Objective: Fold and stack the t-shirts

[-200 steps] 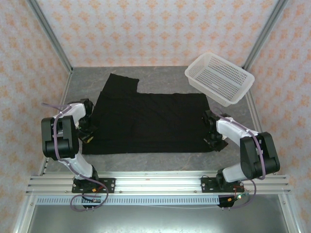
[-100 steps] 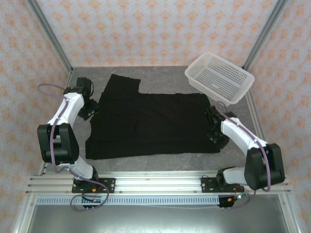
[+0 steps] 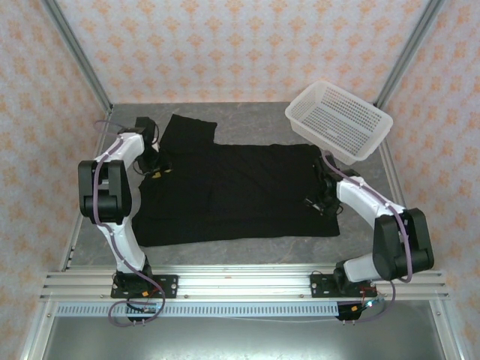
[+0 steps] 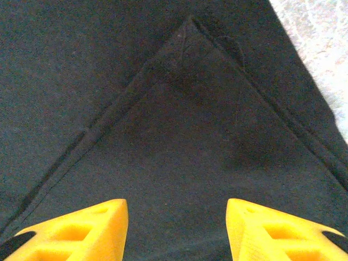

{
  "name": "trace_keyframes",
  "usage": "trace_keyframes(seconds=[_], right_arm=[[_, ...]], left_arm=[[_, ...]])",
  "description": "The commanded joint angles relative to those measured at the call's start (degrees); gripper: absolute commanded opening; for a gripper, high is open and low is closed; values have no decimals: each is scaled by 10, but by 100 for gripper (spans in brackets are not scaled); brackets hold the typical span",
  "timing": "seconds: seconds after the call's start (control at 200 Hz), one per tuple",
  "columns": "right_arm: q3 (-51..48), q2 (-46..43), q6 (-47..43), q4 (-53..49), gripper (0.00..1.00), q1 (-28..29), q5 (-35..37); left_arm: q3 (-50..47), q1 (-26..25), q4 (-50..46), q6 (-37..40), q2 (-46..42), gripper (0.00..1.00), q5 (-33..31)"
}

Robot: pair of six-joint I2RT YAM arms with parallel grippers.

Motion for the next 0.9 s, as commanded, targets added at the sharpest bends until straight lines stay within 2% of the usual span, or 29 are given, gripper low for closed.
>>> trace_keyframes(seconds=[0.0, 0.2, 0.3, 0.495, 0.61, 0.711, 0.896], right_arm=[[4, 13, 4, 13, 51, -1, -7], [9, 22, 3, 14, 50, -1, -10], [7, 21, 5, 12, 50, -1, -6], [4, 24, 10, 9, 49, -1, -3], [6, 26, 11, 9, 49, -1, -2], [7, 30, 11, 9, 48, -1, 0], [10, 34, 18, -7, 47, -2, 23]], left_arm=[[-10, -12, 14, 18, -18, 38, -6], [0, -18, -7, 40, 16, 41, -57], [-3, -23, -3, 42, 25, 40, -53], [-7, -35, 6, 37, 27, 26, -53], [-4, -35, 5, 28, 16, 9, -65], [1, -37, -1, 20, 1, 0, -81], [25, -46, -18, 12, -37, 0, -102]])
